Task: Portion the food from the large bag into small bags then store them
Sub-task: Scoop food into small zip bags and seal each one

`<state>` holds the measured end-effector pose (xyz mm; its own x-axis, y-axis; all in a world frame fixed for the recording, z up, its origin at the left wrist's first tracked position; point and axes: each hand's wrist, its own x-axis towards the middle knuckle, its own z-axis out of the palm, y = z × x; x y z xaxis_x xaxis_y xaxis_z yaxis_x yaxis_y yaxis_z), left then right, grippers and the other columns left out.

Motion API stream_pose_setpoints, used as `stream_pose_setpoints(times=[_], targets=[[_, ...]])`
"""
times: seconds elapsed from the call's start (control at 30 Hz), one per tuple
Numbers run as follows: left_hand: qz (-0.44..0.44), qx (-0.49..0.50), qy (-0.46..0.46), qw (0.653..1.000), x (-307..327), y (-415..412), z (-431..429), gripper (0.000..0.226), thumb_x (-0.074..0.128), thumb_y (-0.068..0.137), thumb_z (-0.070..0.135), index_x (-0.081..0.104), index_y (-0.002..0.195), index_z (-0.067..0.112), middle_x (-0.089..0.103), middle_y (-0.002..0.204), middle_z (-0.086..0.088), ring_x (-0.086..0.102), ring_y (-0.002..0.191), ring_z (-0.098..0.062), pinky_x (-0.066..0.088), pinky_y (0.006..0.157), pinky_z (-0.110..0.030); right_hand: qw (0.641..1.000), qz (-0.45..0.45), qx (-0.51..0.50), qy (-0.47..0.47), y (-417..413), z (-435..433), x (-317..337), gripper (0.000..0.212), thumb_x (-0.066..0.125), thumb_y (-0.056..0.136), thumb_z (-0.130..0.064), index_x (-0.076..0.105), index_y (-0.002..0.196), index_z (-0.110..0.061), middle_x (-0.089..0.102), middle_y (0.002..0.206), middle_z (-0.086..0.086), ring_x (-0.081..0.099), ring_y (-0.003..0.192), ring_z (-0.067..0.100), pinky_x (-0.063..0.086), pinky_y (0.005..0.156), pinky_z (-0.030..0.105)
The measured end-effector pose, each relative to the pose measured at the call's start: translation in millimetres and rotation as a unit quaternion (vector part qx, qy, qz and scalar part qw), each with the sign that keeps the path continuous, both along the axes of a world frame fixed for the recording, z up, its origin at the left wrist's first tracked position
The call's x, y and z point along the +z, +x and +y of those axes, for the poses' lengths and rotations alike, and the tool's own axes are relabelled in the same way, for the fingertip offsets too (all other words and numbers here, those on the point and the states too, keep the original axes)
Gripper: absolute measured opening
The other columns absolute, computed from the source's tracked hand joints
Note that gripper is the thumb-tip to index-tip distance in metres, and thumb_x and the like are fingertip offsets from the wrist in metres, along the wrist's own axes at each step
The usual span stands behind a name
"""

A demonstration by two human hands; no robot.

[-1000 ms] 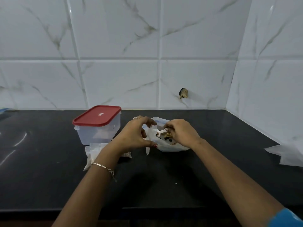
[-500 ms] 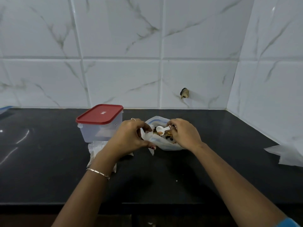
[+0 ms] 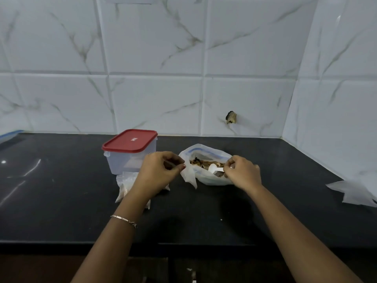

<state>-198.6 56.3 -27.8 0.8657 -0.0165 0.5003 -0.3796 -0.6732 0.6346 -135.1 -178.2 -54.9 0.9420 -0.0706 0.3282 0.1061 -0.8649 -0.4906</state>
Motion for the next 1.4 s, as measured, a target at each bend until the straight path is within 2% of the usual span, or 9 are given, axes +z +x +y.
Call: stream_pose_setpoints(times=[0.3,0.43,0.57,0.73,1.0,1.07,1.17,1.27,1.4], targets=[[0.063,0.006,-0.098,0.993,1.9,-3.5,-12.4,0.015,0.073,0.078,0.004,0.069,0.081,0.018,0.070,0.082,0.004,0.069,0.079,-0.017,0.059,0.078,-0.039,0.994,0.036,-0.036,0.097,-22.1,-19.4,-8.2,0.012,0.056,0.089,-0.034,0.063,0.086,-0.024,0.066,0.093,-0.003,0.059,0.079,0.013,0.049,0.066,0.031],[0.047,0.027,-0.089,0.995,4.7,-4.4,-19.5,0.019,0.077,0.072,0.010,0.061,0.077,0.020,0.070,0.076,0.009,0.068,0.076,-0.013,0.058,0.077,-0.043,0.985,-0.152,0.010,0.079,-38.0,-9.4,-2.1,0.012,0.064,0.087,-0.028,0.065,0.098,-0.022,0.057,0.105,-0.004,0.056,0.089,0.013,0.038,0.062,0.019],[0.039,0.026,-0.079,0.996,10.0,-8.5,-26.8,0.026,0.079,0.071,0.012,0.055,0.082,0.018,0.070,0.074,0.007,0.068,0.074,-0.010,0.058,0.075,-0.043,0.949,-0.209,0.236,-0.018,-60.7,21.7,27.4,0.029,0.070,0.083,-0.020,0.067,0.109,-0.031,0.048,0.115,-0.009,0.045,0.105,0.005,0.037,0.083,0.011],[0.057,0.002,-0.108,0.992,17.6,-14.2,-23.6,0.031,0.077,0.072,0.007,0.051,0.083,0.018,0.069,0.078,-0.004,0.069,0.077,-0.019,0.058,0.074,-0.047,0.921,-0.226,0.235,-0.212,-66.4,35.9,41.7,0.016,0.071,0.084,-0.032,0.068,0.100,-0.030,0.050,0.120,-0.005,0.045,0.107,0.010,0.046,0.091,0.031],[-0.131,0.020,0.042,0.990,28.9,-28.8,-15.9,0.026,0.073,0.077,0.007,0.056,0.093,0.016,0.062,0.081,0.008,0.062,0.072,-0.008,0.056,0.069,-0.032,0.923,-0.114,0.304,-0.207,-79.0,30.9,60.9,0.013,0.066,0.089,-0.027,0.066,0.102,-0.028,0.045,0.126,-0.005,0.041,0.117,0.013,0.040,0.099,0.031],[-0.071,-0.051,0.008,0.996,28.4,-28.3,-13.4,0.034,0.075,0.080,0.026,0.056,0.107,0.018,0.062,0.096,0.008,0.062,0.087,-0.009,0.057,0.079,-0.033,0.927,-0.107,0.312,-0.178,-79.6,28.9,63.9,0.014,0.067,0.089,-0.024,0.067,0.102,-0.027,0.044,0.127,-0.005,0.039,0.120,0.013,0.038,0.099,0.030],[0.150,-0.212,-0.124,0.958,26.3,-27.4,-1.4,0.095,0.078,0.058,0.066,0.044,0.136,0.023,0.054,0.131,0.010,0.052,0.120,-0.005,0.046,0.101,-0.028,0.931,-0.084,0.340,-0.106,-80.1,26.1,65.7,0.014,0.069,0.086,-0.021,0.069,0.100,-0.026,0.041,0.124,-0.011,0.037,0.119,0.009,0.038,0.102,0.033],[0.245,-0.306,-0.151,0.907,19.9,-25.3,7.2,0.111,0.091,0.051,0.046,0.037,0.144,0.021,0.049,0.141,0.005,0.052,0.127,-0.011,0.044,0.104,-0.027,0.927,-0.053,0.359,-0.094,-81.4,25.4,65.4,0.014,0.070,0.086,-0.020,0.067,0.091,-0.033,0.037,0.123,-0.016,0.035,0.121,0.008,0.038,0.103,0.036],[0.237,-0.324,-0.103,0.910,22.6,-31.9,-6.8,0.061,0.078,0.071,0.001,0.054,0.121,0.026,0.062,0.121,0.018,0.059,0.111,0.004,0.047,0.088,-0.013,0.924,-0.048,0.362,-0.109,-83.1,27.0,63.7,0.018,0.068,0.088,-0.019,0.064,0.088,-0.037,0.037,0.129,-0.012,0.033,0.120,0.007,0.035,0.103,0.034]])
